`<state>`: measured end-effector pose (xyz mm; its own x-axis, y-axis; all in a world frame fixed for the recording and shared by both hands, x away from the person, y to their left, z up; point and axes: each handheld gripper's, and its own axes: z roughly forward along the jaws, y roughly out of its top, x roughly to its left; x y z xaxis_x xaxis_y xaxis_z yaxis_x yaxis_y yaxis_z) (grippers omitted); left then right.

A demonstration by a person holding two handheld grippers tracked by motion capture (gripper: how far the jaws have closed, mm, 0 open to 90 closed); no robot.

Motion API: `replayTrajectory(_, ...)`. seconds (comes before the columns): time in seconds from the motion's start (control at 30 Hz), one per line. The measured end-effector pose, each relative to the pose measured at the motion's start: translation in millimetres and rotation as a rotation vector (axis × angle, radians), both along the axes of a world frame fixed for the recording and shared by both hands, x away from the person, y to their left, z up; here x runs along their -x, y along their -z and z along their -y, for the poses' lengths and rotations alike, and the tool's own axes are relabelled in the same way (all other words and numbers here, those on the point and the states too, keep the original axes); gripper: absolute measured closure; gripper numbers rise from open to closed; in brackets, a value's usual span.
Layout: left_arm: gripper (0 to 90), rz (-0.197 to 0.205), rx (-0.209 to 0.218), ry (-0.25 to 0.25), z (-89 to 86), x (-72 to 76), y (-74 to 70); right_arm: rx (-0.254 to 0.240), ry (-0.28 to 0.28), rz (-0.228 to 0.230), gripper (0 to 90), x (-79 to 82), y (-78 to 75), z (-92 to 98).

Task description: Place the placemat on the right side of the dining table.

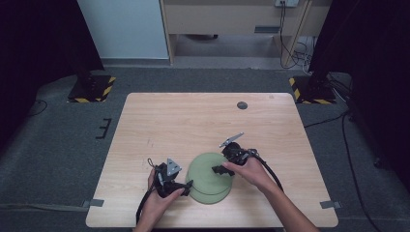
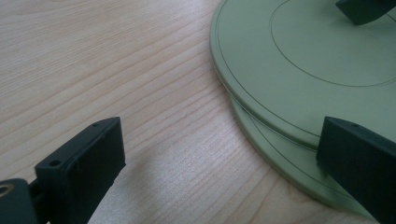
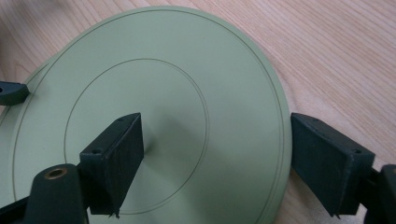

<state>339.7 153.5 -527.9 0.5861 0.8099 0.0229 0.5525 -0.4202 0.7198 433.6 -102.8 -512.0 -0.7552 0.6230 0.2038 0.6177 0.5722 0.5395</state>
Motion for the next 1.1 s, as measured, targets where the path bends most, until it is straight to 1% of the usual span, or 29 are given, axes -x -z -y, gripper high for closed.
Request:
replayTrajectory(0.07,0.8,0.001,-0.002,0.001,0.1,0.1,-0.2,-0.001,0.003,0.003,21.4,0.3,-1.8,0.9)
replayTrajectory(0.17,0.7,0.000,-0.002,-0.001,0.2,-0.1,-0.2,-0.001,0.001,0.024,22.2,1.6,-7.1,1.2)
replayTrajectory(0.2,0.7,0.000,-0.002,-0.001,0.2,-0.1,-0.2,-0.001,0.001,0.024,22.2,1.6,-7.1,1.2)
replayTrajectory(0.23,0.5,-0.002,0.000,-0.003,0.1,-0.3,-0.1,0.001,-0.006,0.039,22.6,2.6,-11.3,1.2)
replayTrajectory(0.3,0.5,-0.002,0.001,-0.004,0.1,-0.2,0.0,-0.006,-0.002,0.037,24.6,3.0,-16.8,1.5)
replayTrajectory(0.37,0.4,-0.002,0.001,-0.004,0.1,-0.2,0.2,-0.005,-0.016,0.057,26.5,3.5,-22.7,1.2)
replayTrajectory(0.4,0.4,-0.002,0.001,-0.004,0.1,-0.2,0.2,-0.005,-0.016,0.057,26.5,3.5,-22.7,1.2)
replayTrajectory(0.43,0.4,-0.006,0.005,-0.004,-0.2,-0.6,0.4,-0.022,-0.017,0.067,29.6,4.2,-27.7,1.6)
replayTrajectory(0.47,0.3,-0.009,0.008,-0.004,-0.5,-0.8,0.5,-0.030,-0.019,0.068,30.7,4.3,-29.0,2.1)
replayTrajectory(0.57,0.2,-0.011,0.010,-0.003,-0.8,-1.2,0.6,-0.039,-0.030,0.078,35.6,5.9,-34.8,3.1)
replayTrajectory(0.63,0.2,-0.010,0.010,-0.002,-0.8,-1.2,0.6,-0.062,-0.044,0.082,39.6,7.2,-38.0,3.4)
replayTrajectory(0.67,0.2,-0.010,0.010,-0.002,-0.8,-1.2,0.6,-0.062,-0.044,0.082,39.6,7.2,-38.0,3.4)
replayTrajectory(0.7,0.2,-0.009,0.010,-0.002,-0.8,-1.1,0.7,-0.089,-0.052,0.067,44.9,8.5,-40.3,4.5)
replayTrajectory(0.8,0.2,-0.009,0.010,-0.002,-0.8,-1.1,0.7,-0.105,-0.075,0.044,50.6,9.6,-40.6,7.1)
replayTrajectory(0.83,0.2,-0.009,0.010,-0.002,-0.9,-1.1,0.7,-0.102,-0.089,0.038,52.3,10.2,-39.4,8.3)
replayTrajectory(0.9,0.2,-0.008,0.009,-0.001,-1.0,-1.1,0.7,-0.078,-0.096,0.034,55.7,10.7,-36.1,10.1)
replayTrajectory(0.93,0.3,-0.008,0.009,-0.001,-1.0,-1.1,0.7,-0.078,-0.096,0.034,55.7,10.7,-36.1,10.1)
replayTrajectory(0.97,0.3,-0.007,0.008,-0.001,-1.0,-0.9,0.5,-0.068,-0.098,0.032,58.6,10.1,-34.6,11.0)
replayTrajectory(1.0,0.4,-0.002,0.004,-0.002,-0.6,-0.4,0.2,-0.056,-0.085,0.034,67.0,8.1,-32.6,12.7)
replayTrajectory(1.07,1.0,-0.001,0.002,0.000,-0.5,-0.2,0.0,-0.051,-0.073,0.050,75.3,6.0,-32.3,13.7)
replayTrajectory(1.1,1.6,0.002,0.000,0.001,-0.1,0.8,-0.4,-0.050,-0.066,0.066,78.4,4.4,-32.7,14.4)
